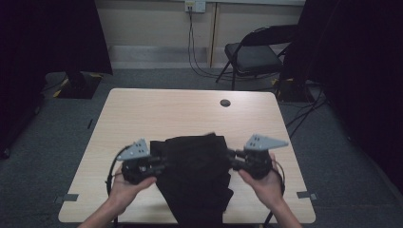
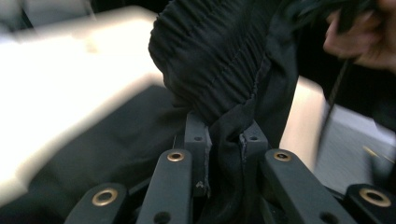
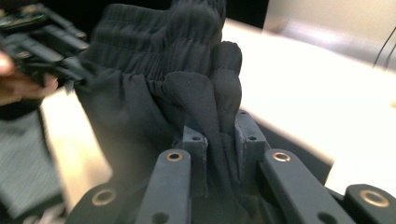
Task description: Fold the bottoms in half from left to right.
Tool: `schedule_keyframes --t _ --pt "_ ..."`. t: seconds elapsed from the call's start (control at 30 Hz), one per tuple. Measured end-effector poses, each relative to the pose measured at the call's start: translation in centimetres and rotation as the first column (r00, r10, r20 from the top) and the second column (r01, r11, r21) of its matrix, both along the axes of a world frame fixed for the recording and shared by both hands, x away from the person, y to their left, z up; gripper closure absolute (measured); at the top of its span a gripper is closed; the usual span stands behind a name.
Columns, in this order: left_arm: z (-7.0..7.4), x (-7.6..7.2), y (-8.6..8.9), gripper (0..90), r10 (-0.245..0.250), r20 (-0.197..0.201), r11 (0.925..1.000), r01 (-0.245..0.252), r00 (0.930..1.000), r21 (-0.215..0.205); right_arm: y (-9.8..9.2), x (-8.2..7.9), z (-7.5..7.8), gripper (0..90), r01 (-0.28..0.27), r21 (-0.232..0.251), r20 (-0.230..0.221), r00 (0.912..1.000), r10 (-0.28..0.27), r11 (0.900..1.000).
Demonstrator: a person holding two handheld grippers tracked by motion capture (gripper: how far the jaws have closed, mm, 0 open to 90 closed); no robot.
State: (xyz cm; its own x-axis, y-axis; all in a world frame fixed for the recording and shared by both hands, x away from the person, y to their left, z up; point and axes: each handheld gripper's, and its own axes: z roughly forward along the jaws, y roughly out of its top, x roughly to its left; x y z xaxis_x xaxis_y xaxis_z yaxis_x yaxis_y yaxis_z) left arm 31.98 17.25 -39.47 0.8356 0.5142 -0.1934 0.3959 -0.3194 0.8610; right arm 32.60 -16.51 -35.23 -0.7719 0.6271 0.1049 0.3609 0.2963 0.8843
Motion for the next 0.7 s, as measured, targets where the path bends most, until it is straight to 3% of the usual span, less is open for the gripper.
schedule_keyframes --t 0.1,0.17,0.27,0.37,0.4,0.47,0.53,0.6,0.67,0.7 --pt "-3.5 -0.1 -0.6 78.8 0.004 -0.086 0.9987 0.001 0.9963 0.051 0.3 -1.5 -4.3 77.3 -0.016 -0.077 -0.098 0.9951 0.008 0.997" --pt "-5.1 -0.3 -1.5 78.7 0.005 -0.119 0.9928 0.009 0.9929 0.119 0.3 -1.9 -6.6 77.0 -0.037 -0.095 -0.155 0.9877 0.022 0.995" --pt "-6.3 -0.7 -2.8 78.3 0.000 -0.120 0.9816 0.023 0.9928 0.190 1.0 -1.9 -9.2 76.1 -0.081 -0.135 -0.229 0.9722 0.049 0.987" --pt "-7.8 0.6 -2.9 78.3 0.032 -0.126 0.9693 0.000 0.9915 0.246 2.1 -1.7 -11.5 76.3 -0.120 -0.209 -0.281 0.9581 0.058 0.970" --pt "-8.1 1.2 -2.7 78.4 0.045 -0.131 0.9671 -0.010 0.9903 0.254 2.4 -1.4 -12.0 76.8 -0.123 -0.231 -0.286 0.9566 0.053 0.965" --pt "-8.6 2.5 -2.3 78.5 0.074 -0.124 0.9619 -0.038 0.9895 0.271 2.7 -0.6 -12.3 77.6 -0.112 -0.239 -0.277 0.9598 0.043 0.964" --pt "-9.0 4.2 -2.1 78.3 0.111 -0.119 0.9588 -0.075 0.9866 0.274 3.2 0.6 -12.6 78.0 -0.091 -0.267 -0.251 0.9678 0.023 0.959" --pt "-9.1 5.9 -2.2 78.1 0.146 -0.088 0.9538 -0.116 0.9854 0.277 3.6 2.2 -12.7 78.1 -0.070 -0.274 -0.239 0.9709 0.002 0.959" --pt "-9.2 7.7 -2.3 77.8 0.176 -0.042 0.9431 -0.156 0.9834 0.293 4.1 4.2 -12.7 78.1 -0.033 -0.293 -0.222 0.9745 -0.034 0.956" --pt "-9.3 8.7 -2.3 77.7 0.196 -0.048 0.9429 -0.175 0.9795 0.284 4.2 5.2 -12.7 78.1 -0.016 -0.291 -0.219 0.9744 -0.051 0.957"
